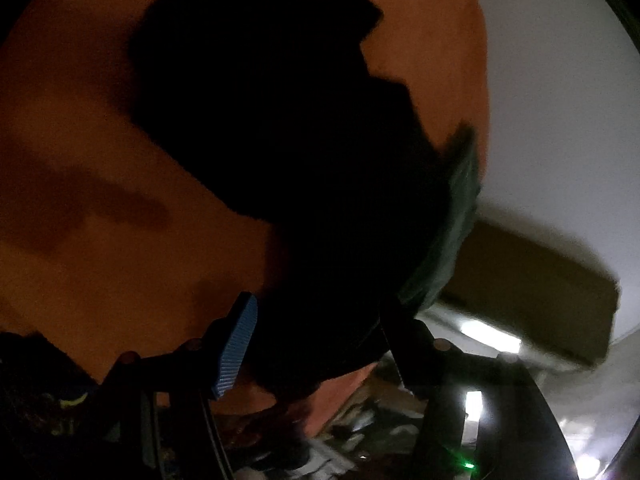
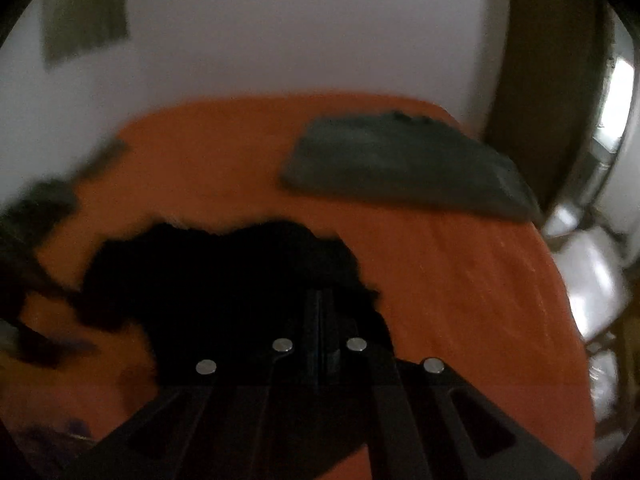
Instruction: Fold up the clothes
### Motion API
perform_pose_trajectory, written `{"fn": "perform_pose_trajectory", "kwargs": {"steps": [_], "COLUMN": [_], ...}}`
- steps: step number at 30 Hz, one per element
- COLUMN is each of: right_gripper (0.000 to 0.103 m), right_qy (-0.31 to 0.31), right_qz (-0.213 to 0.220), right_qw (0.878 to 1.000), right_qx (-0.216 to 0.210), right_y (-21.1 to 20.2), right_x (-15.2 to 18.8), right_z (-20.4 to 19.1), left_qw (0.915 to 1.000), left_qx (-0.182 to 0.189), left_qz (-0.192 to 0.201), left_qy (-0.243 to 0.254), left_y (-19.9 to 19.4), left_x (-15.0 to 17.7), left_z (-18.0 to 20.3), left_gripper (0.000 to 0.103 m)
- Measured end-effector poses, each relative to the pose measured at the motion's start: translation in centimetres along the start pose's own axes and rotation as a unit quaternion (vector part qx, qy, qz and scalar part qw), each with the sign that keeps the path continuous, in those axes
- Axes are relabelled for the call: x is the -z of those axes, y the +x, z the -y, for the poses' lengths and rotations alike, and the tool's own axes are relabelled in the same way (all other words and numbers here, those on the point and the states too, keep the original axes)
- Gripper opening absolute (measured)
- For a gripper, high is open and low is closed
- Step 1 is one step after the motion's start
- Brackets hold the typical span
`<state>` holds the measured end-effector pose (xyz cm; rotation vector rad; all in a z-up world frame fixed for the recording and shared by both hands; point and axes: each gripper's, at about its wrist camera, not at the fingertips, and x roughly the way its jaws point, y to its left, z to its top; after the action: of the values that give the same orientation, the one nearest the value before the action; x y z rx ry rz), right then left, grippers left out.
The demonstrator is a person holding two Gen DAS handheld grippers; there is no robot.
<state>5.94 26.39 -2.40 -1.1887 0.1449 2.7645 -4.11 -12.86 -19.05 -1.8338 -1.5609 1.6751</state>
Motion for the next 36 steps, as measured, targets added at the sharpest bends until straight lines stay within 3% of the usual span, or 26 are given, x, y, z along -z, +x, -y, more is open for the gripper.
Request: {"fn": "perform_pose_trajectory", "kwargs": {"steps": [2, 3, 4, 5, 8, 12, 15, 17, 18, 19, 20, 23, 26, 28, 31, 36], "right_gripper": [0.007, 0.033, 0.073, 0.084, 0.087, 0.087, 0.087, 0.087, 0.078, 0.028, 0.002, 0.003, 0.003, 0.003, 0.003, 0.003], "right_qy": [0.008, 0.013, 0.018, 0.019, 0.035, 0.083, 0.076, 0.064, 0.059, 0.062, 0.066, 0.096, 0.128, 0.163, 0.218, 0.222], "right_qz": [-0.055, -0.081, -0.106, -0.127, -0.198, -0.349, -0.368, -0.350, -0.337, -0.316, -0.295, -0.212, -0.122, -0.058, 0.014, 0.099], "right_qw": [0.997, 0.993, 0.989, 0.986, 0.976, 0.931, 0.923, 0.929, 0.933, 0.940, 0.947, 0.965, 0.971, 0.964, 0.942, 0.916], "right_qx": [-0.059, -0.079, -0.099, -0.105, -0.084, -0.072, -0.083, -0.103, -0.114, -0.110, -0.105, -0.123, -0.164, -0.200, -0.255, -0.319], "right_y": [-0.2, 0.0, 0.3, 0.9, 4.0, 10.2, 12.0, 12.5, 12.7, 12.5, 12.2, 9.9, 5.6, 1.5, -3.7, -12.5], "right_x": [-1.3, -1.3, -1.2, -0.5, 2.2, 8.9, 11.6, 12.3, 12.6, 12.1, 11.7, 8.8, 4.7, 1.6, -2.3, -5.5], "right_z": [0.3, 0.4, 0.5, 0.6, 1.5, 2.7, 1.8, 0.6, -0.1, -0.3, -0.5, -0.5, 0.1, 0.8, 2.7, 3.2], "left_qw": [0.9995, 0.9986, 0.9970, 0.9950, 0.9914, 0.9853, 0.9837, 0.9835, 0.9836, 0.9839, 0.9845, 0.9877, 0.9910, 0.9927, 0.9924, 0.9904], "left_qx": [-0.015, -0.029, -0.044, -0.059, -0.077, -0.116, -0.125, -0.126, -0.128, -0.128, -0.127, -0.120, -0.109, -0.101, -0.082, -0.048], "left_qz": [-0.015, -0.027, -0.041, -0.055, -0.072, -0.090, -0.100, -0.102, -0.101, -0.101, -0.100, -0.088, -0.063, -0.046, -0.018, -0.019], "left_qy": [0.022, 0.036, 0.048, 0.059, 0.077, 0.086, 0.083, 0.080, 0.077, 0.072, 0.068, 0.047, 0.047, 0.048, 0.090, 0.128], "left_y": [0.8, 1.5, 2.2, 2.9, 4.2, 5.4, 6.6, 7.3, 7.3, 7.4, 8.1, 8.3, 7.0, 6.1, 4.7, 4.6], "left_x": [0.9, 1.4, 2.0, 2.6, 4.2, 5.8, 6.2, 6.3, 6.2, 6.1, 6.0, 5.4, 5.3, 5.2, 5.9, 7.9], "left_z": [0.6, 0.9, 1.2, 1.4, 1.5, 1.0, 1.0, 1.2, 1.1, 0.9, 1.4, 1.6, 2.1, 2.4, 5.0, 7.3], "left_gripper": [0.065, 0.065, 0.065, 0.065, 0.065, 0.065, 0.065, 0.065, 0.065, 0.065, 0.065, 0.065, 0.065, 0.065, 0.065, 0.065]}}
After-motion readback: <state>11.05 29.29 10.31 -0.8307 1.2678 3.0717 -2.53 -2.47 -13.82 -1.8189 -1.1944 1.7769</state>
